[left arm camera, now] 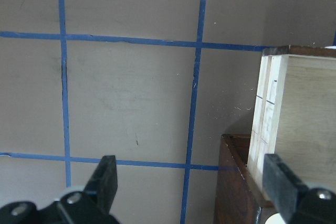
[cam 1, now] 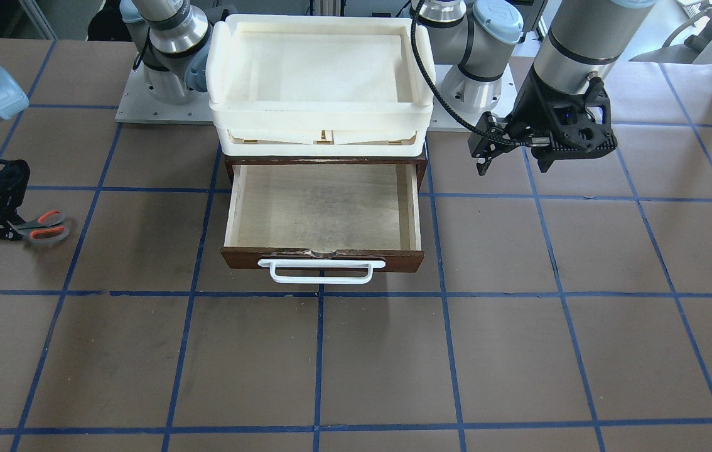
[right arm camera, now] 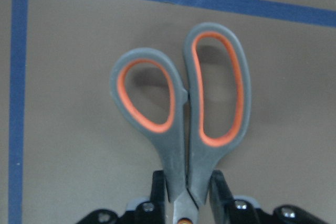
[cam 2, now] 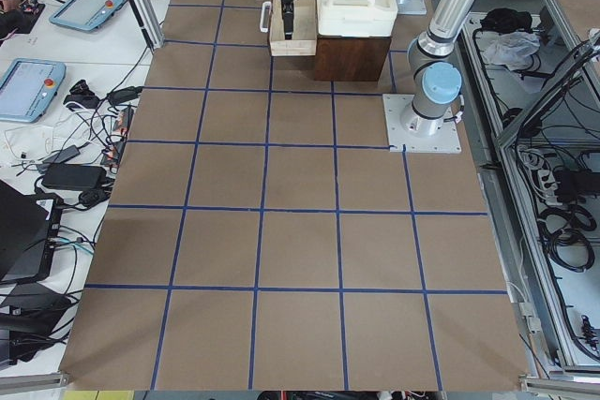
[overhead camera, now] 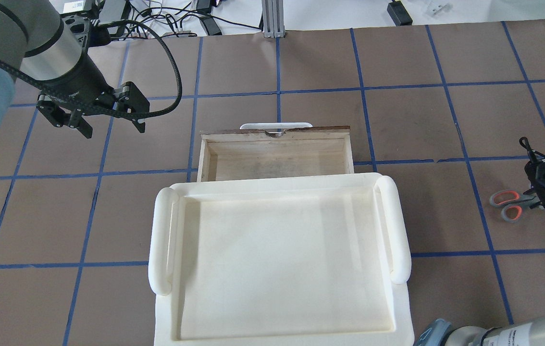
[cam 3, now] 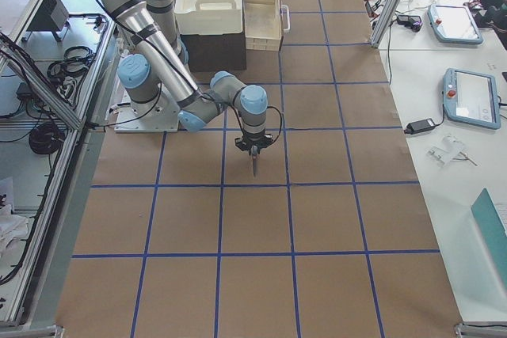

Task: Put scissors in drawer and close it
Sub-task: 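Close the right gripper on the scissors and lift them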

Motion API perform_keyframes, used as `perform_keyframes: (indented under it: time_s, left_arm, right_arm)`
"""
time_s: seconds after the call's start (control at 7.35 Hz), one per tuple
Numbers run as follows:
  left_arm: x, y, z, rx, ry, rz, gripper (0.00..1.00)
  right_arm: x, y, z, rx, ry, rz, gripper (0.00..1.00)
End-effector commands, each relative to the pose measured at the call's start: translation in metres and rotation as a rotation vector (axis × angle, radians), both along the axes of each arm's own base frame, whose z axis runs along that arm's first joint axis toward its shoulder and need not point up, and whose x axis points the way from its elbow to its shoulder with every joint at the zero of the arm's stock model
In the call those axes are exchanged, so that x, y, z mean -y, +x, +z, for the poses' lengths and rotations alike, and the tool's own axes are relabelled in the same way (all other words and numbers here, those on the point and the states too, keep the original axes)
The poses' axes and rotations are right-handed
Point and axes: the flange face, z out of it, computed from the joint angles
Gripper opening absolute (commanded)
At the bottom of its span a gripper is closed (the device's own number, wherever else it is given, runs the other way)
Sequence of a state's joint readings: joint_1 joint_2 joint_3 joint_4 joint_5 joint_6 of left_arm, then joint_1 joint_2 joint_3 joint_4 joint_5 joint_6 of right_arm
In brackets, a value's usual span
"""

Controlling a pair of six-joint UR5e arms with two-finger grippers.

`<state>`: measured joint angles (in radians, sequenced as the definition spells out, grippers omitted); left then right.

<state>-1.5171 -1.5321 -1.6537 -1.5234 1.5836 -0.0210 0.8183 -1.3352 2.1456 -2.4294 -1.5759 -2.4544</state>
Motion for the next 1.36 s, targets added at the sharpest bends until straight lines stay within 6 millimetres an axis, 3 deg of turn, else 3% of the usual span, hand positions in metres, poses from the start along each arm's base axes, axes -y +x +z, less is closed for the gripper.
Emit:
perform_keyframes:
  time_s: [0.0,0.14,0.41,0.68,0.95,1.22]
  left_arm:
    - [0.0,0.0,0.001,0.001,-0.001,-0.001,1.0]
    - [0.001,0.0,-0.001,0.001,0.002,0.0,1.0]
    - [0.0,0.0,0.0,0.001,-0.001,0.0,1.0]
    - [0.0,0.0,-0.001,-0.001,0.002,0.0,1.0]
    - [-0.001,0.0,0.0,0.001,0.002,-0.001,1.0]
    - [0.0,0.0,-0.001,0.001,0.003,-0.001,1.0]
  right_arm:
    - [0.016,-0.01,0.037,0.008,-0.009,-0.04,0.04]
    - [0.026,-0.01,0.072,0.006,-0.019,-0.072,0.04]
    - [0.058,0.015,0.126,0.018,-0.005,-0.071,0.04]
    - [0.089,0.055,0.191,0.03,0.003,-0.091,0.04]
    - [0.104,0.143,0.245,0.031,-0.012,-0.122,0.02]
    - [0.102,0.238,0.264,0.029,-0.037,-0.102,0.0]
